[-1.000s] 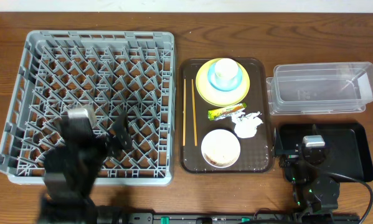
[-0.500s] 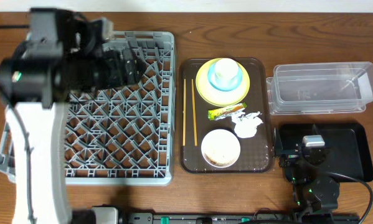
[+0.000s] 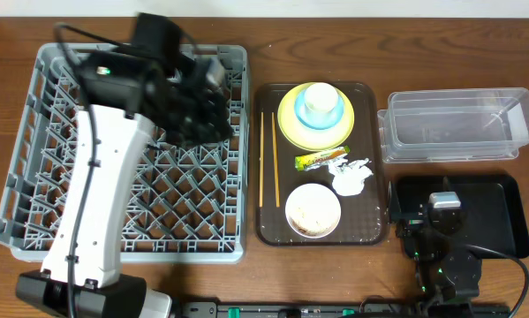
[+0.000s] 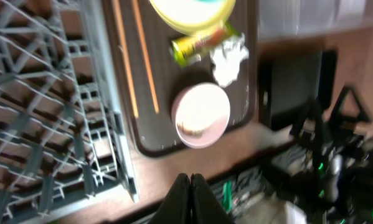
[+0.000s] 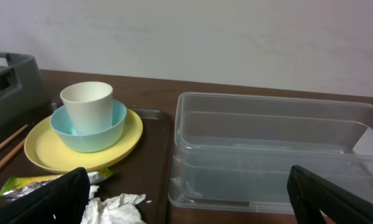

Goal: Sort waste into correct bins and load items into the dishwasher rack
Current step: 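Move the left gripper over the wooden chopsticks on the brown tray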

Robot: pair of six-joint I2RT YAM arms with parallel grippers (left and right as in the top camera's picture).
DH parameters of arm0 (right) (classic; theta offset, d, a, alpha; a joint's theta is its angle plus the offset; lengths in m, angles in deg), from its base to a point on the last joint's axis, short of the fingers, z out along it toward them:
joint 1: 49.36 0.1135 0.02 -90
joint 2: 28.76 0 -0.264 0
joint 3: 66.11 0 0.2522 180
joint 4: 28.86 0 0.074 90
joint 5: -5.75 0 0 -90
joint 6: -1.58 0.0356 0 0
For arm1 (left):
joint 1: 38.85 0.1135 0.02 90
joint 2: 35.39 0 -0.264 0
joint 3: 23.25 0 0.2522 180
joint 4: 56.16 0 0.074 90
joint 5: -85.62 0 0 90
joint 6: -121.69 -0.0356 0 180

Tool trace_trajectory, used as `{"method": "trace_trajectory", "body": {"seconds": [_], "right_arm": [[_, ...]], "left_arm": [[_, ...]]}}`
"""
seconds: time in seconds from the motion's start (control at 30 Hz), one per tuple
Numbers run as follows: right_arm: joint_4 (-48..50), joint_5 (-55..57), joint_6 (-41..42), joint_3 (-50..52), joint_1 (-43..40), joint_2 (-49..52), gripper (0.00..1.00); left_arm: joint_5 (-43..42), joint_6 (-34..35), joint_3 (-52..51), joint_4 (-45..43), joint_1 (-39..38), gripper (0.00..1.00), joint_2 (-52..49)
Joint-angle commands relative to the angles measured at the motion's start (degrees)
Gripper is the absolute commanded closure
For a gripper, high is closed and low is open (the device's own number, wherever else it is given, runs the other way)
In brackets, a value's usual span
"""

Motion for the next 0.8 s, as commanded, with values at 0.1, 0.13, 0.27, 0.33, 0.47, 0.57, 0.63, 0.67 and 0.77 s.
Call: {"method": "trace_trajectory", "body": {"seconds": [0.1, 0.13, 0.27, 0.33, 0.47, 0.57, 0.63, 0.67, 0.77], "right_arm": [[-0.17, -0.2, -0.48, 0.07, -0.04, -0.13, 0.01], [-0.2, -0.2, -0.48, 0.07, -0.04, -0.13, 0.01], [-0.2, -0.2, -0.48, 0.07, -0.04, -0.13, 0.01], [-0.17, -0.2, -0.48, 0.07, -0.04, -0.13, 0.01], [-0.17, -0.2, -0.48, 0.07, -0.04, -0.13, 0.01], [-0.17, -0.2, -0.48, 0.07, -0.04, -0.13, 0.01], [-0.2, -0.2, -0.48, 0.07, -0.04, -0.13, 0.01], [-0.2, -0.2, -0.48, 0.07, -0.04, -0.13, 0.01], [-0.17, -0.2, -0.48, 0.07, -0.04, -0.13, 0.01]], "left_arm": [[5.38, -0.57, -0.48, 0.72, -10.47, 0.94, 0.52], [6.64, -0.55, -0.46, 0.7, -11.87, 0.94, 0.52], [6.14, 2.4, -0.48, 1.53, -16.96, 0.94, 0.5], [3.58, 5.64, -0.48, 2.6, -19.5, 0.94, 0.5], [4.72, 5.73, -0.48, 1.73, -25.03, 0.94, 0.5], [9.53, 5.77, -0.48, 0.02, -28.92, 0.94, 0.5], [12.33, 6.25, -0.48, -1.14, -30.56, 0.94, 0.5], [13.6, 7.06, -0.48, -1.62, -31.1, 0.94, 0.5], [19.41, 11.82, -0.48, -3.06, -31.5, 0.94, 0.5]]}}
